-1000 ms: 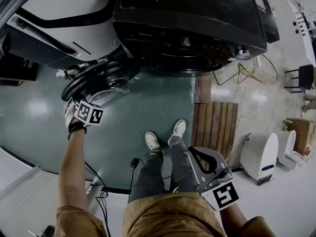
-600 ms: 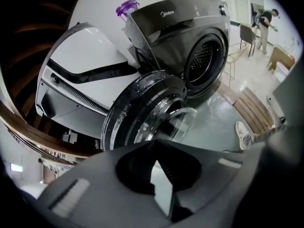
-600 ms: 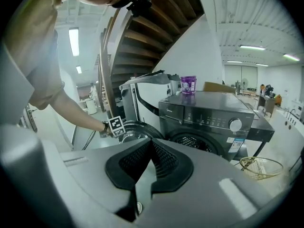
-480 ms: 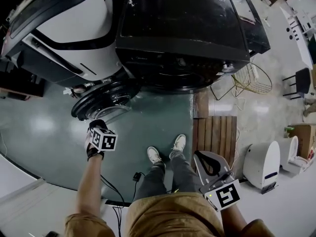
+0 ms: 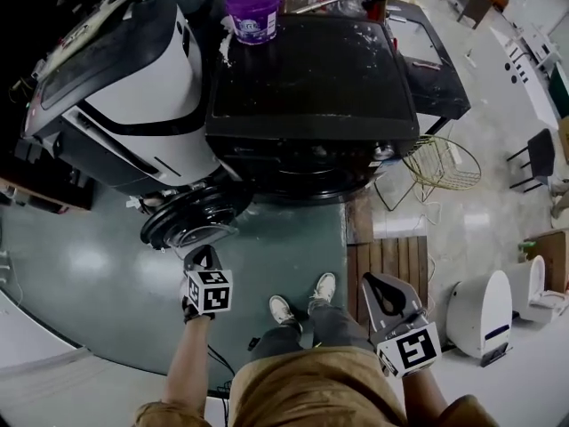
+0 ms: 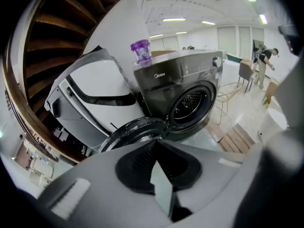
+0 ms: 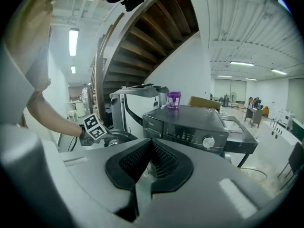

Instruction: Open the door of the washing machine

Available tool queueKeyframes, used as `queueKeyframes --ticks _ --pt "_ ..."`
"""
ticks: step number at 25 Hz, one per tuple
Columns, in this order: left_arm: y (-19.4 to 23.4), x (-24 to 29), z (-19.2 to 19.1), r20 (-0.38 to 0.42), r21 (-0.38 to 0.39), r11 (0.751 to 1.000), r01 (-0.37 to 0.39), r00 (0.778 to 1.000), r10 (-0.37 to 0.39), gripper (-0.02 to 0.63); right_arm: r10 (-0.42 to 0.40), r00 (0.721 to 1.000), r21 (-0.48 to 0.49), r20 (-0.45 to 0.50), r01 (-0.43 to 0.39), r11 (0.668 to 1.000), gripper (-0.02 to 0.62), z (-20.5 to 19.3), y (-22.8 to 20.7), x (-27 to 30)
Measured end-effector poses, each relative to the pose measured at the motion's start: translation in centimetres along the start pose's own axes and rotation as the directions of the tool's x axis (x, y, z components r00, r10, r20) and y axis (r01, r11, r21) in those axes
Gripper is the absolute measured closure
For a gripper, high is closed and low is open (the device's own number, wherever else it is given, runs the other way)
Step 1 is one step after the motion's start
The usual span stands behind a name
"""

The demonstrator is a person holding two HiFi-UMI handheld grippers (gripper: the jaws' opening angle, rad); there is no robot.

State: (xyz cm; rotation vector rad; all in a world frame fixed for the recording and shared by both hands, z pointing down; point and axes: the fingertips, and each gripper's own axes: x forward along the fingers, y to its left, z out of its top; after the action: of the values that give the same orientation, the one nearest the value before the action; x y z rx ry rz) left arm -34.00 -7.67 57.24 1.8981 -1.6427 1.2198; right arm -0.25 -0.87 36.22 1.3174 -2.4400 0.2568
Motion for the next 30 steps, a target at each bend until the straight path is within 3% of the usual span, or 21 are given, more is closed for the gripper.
queueKeyframes --ticks 6,13,16,20,25,30 --pt "-1.6 -4.1 6.4 0.127 -0.025 1.0 0.01 0.992 -0.007 0.545 -0.029 0.998 -0.025 0.063 0.031 0.999 0.591 2.9 -3.0 -1.2" --pt "-0.7 -9.0 14.4 0.299 -0.047 0.999 -0.013 0.954 0.026 0.546 -0.046 0.989 -0.045 0.137 0.053 0.998 0.591 6.4 -6.1 -1.3" --pt "-0.5 -10.9 16.6 0.343 -0.054 0.998 0.026 0.939 -0.006 0.549 -0.035 0.987 -0.055 0.159 0.045 0.998 0.591 7.5 -6.8 -1.0" --pt "0.2 -13.0 18.3 0.419 -0.06 0.998 0.028 0.908 0.0 0.549 -0.015 0.983 -0.064 0.182 0.027 0.998 0.591 8.7 -7.5 -0.2" --pt "1.1 -16.0 19.2 0.511 -0.149 0.988 0.047 0.859 0.036 0.548 0.007 0.98 -0.075 0.2 0.008 0.997 0.591 9.6 -8.0 0.4" --pt "1.9 -18.0 19.5 0.557 -0.135 0.991 0.006 0.827 0.071 0.548 0.015 0.98 -0.082 0.2 0.002 0.997 0.591 9.9 -8.6 0.8"
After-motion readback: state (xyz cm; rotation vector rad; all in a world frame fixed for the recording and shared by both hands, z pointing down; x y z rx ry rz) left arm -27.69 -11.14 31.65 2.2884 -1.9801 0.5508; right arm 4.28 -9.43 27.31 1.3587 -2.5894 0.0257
